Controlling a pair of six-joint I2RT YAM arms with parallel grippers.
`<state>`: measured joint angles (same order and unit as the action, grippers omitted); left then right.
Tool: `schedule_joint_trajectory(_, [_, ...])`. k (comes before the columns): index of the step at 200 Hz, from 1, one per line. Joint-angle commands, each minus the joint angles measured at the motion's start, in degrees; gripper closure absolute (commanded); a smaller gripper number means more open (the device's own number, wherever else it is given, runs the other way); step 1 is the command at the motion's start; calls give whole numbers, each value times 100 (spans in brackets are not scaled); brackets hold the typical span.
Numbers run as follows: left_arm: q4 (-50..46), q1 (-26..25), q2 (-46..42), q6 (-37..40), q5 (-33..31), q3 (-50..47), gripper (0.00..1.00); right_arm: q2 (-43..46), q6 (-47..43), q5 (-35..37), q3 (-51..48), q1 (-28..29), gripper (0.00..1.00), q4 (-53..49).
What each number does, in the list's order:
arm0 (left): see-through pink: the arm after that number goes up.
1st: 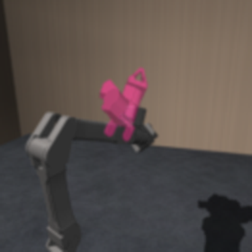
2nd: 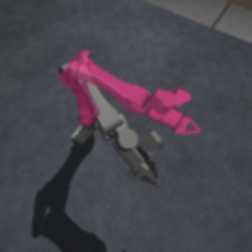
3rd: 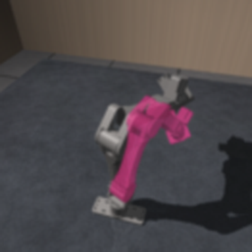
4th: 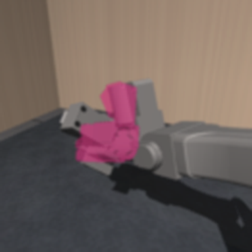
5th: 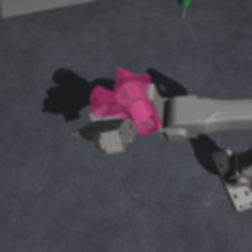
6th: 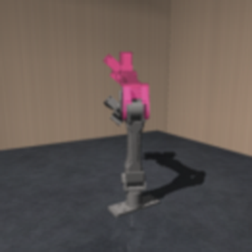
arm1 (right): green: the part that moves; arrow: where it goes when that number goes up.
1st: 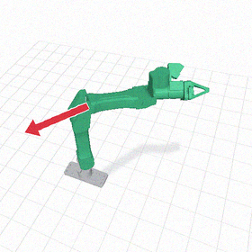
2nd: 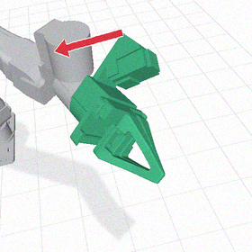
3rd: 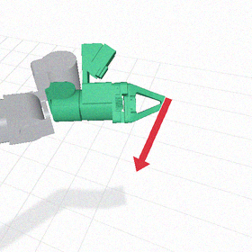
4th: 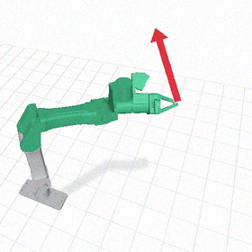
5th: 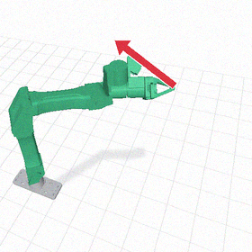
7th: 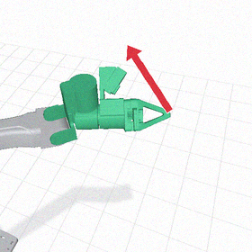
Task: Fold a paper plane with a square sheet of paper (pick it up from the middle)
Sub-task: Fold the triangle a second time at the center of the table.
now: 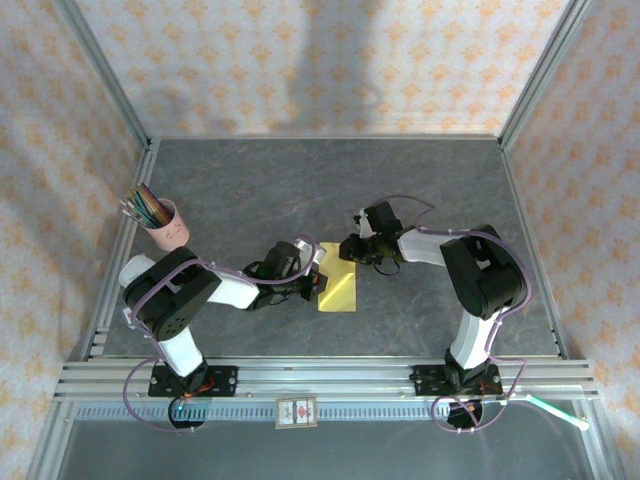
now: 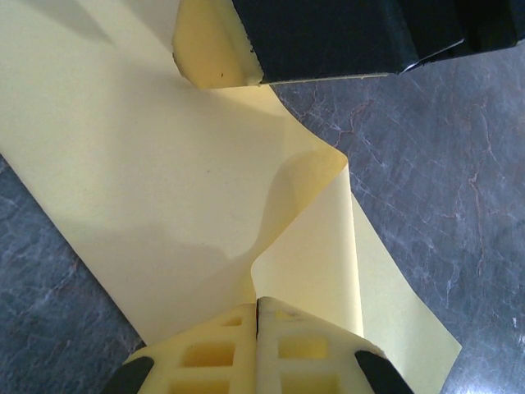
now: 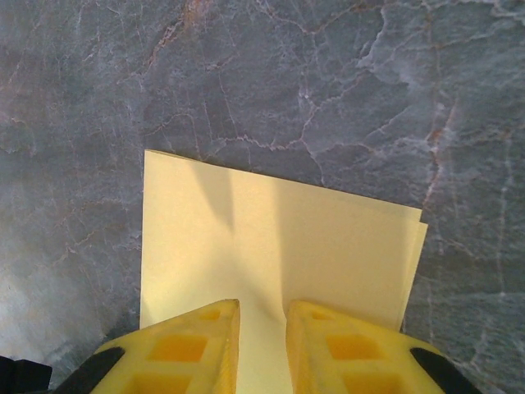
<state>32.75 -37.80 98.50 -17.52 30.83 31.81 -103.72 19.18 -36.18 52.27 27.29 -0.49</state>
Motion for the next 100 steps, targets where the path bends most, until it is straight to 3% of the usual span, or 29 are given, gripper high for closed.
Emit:
schedule_joint_trajectory(1, [-199,54,-81,151,-128,153,98,-315,-133,511,-103,-4,76,-487])
schedule_joint_trajectory(100, [-209,83,-169,146,-111,146,98,-307,-157,523,-90,-5,77,-531])
